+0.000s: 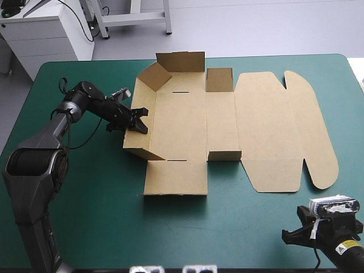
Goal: Fold the box
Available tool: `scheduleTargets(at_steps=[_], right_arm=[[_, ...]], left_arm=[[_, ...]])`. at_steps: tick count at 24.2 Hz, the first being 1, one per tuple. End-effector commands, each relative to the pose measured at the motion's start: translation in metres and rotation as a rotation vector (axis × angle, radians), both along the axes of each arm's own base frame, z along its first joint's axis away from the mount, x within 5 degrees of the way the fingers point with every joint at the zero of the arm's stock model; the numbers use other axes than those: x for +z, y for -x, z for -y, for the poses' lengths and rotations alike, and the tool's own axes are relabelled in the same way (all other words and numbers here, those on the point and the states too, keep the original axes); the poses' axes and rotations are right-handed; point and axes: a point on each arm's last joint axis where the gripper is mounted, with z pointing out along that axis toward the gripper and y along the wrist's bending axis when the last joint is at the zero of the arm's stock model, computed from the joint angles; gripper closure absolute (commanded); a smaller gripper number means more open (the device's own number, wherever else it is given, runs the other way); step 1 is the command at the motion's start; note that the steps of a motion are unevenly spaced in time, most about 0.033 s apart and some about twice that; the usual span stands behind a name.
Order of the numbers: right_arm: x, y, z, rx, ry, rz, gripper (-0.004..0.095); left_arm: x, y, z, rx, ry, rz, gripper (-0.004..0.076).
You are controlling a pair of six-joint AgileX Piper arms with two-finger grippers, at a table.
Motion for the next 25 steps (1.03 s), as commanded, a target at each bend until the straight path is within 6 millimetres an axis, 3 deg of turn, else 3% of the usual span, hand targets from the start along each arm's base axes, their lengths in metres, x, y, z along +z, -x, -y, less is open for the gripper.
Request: scheduleTargets(at_steps=[1, 4, 11, 14, 19, 25], right_arm=[[0.013, -0.003, 0.000, -0.010, -0.010, 0.077, 0.0928], [0.013, -0.003, 0.000, -0.011, -0.012, 0.076, 0.0928], [0.013, -0.003, 0.000, -0.011, -0.012, 0.076, 0.0928], [0.013, -0.003, 0.000, -0.010, -0.011, 0.077, 0.0928], [0.013, -0.003, 0.000, -0.010, -0.011, 0.077, 0.0928], [0.013, -0.003, 0.000, -0.009, -0.009, 0.077, 0.0928]], left_arm=[[0.035, 0.001, 0.004, 0.023, 0.028, 0.102, 0.0732], [0.054, 0.001, 0.001, -0.061, -0.042, 0.199, 0.0732], [0.142, 0.021, -0.014, -0.281, -0.293, 0.516, 0.0732], [0.160, 0.030, -0.013, -0.356, -0.358, 0.615, 0.0732], [0.184, 0.042, 0.005, -0.464, -0.506, 0.789, 0.0732], [0.204, 0.055, 0.042, -0.551, -0.640, 0.980, 0.0732]])
